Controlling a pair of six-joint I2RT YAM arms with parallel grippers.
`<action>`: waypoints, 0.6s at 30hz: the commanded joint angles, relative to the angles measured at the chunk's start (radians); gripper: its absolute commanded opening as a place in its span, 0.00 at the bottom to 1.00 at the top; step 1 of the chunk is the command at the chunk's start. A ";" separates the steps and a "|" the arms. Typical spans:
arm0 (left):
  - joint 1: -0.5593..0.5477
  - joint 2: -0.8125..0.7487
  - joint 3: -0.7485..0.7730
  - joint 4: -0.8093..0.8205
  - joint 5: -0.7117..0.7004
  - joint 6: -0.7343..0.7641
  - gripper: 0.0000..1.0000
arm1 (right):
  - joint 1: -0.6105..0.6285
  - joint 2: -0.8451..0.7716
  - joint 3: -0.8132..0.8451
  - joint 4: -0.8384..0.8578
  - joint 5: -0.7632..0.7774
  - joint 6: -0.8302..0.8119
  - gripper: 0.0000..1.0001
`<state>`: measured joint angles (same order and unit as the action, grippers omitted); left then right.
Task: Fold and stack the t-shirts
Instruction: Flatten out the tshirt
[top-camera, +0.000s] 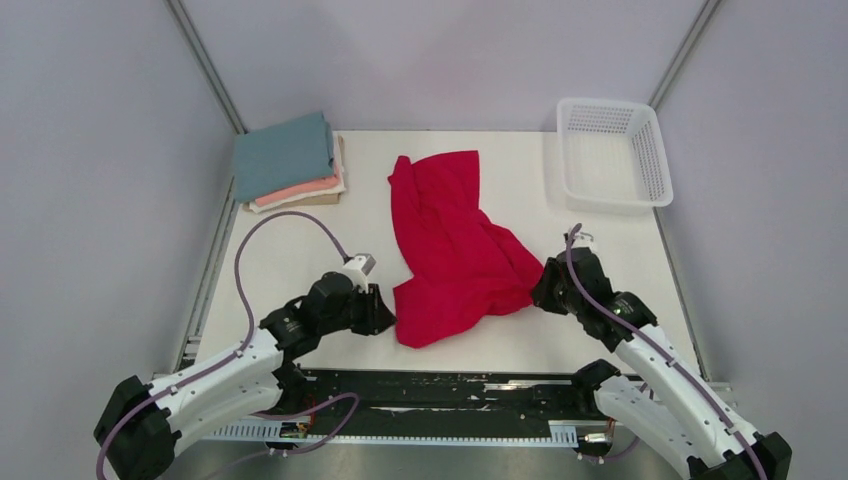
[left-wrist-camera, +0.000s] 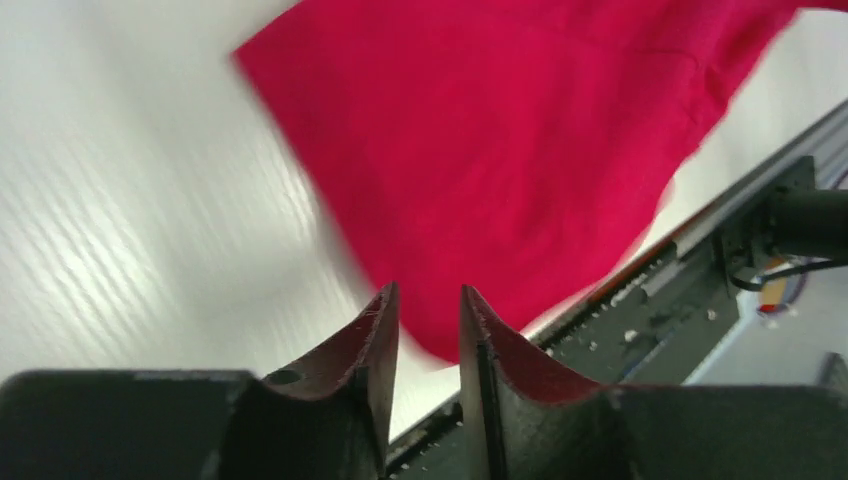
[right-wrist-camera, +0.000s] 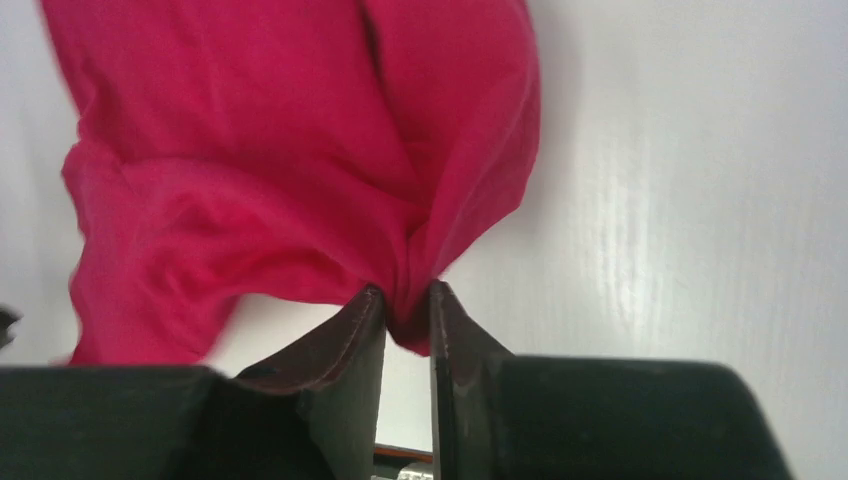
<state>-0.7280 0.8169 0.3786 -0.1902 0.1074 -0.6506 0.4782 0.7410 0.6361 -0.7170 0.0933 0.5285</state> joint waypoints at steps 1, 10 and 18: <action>-0.072 -0.067 -0.018 0.071 0.031 -0.177 0.72 | -0.006 -0.014 -0.021 -0.067 0.270 0.182 0.43; -0.093 0.007 0.241 -0.028 -0.230 -0.045 1.00 | -0.003 0.025 0.138 -0.158 0.262 0.183 1.00; 0.162 0.605 0.657 0.035 -0.139 0.112 1.00 | 0.063 0.193 -0.053 0.310 -0.243 0.128 1.00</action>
<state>-0.6617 1.1423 0.8700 -0.1764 -0.0502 -0.6415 0.4950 0.8276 0.6621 -0.6563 0.0814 0.6670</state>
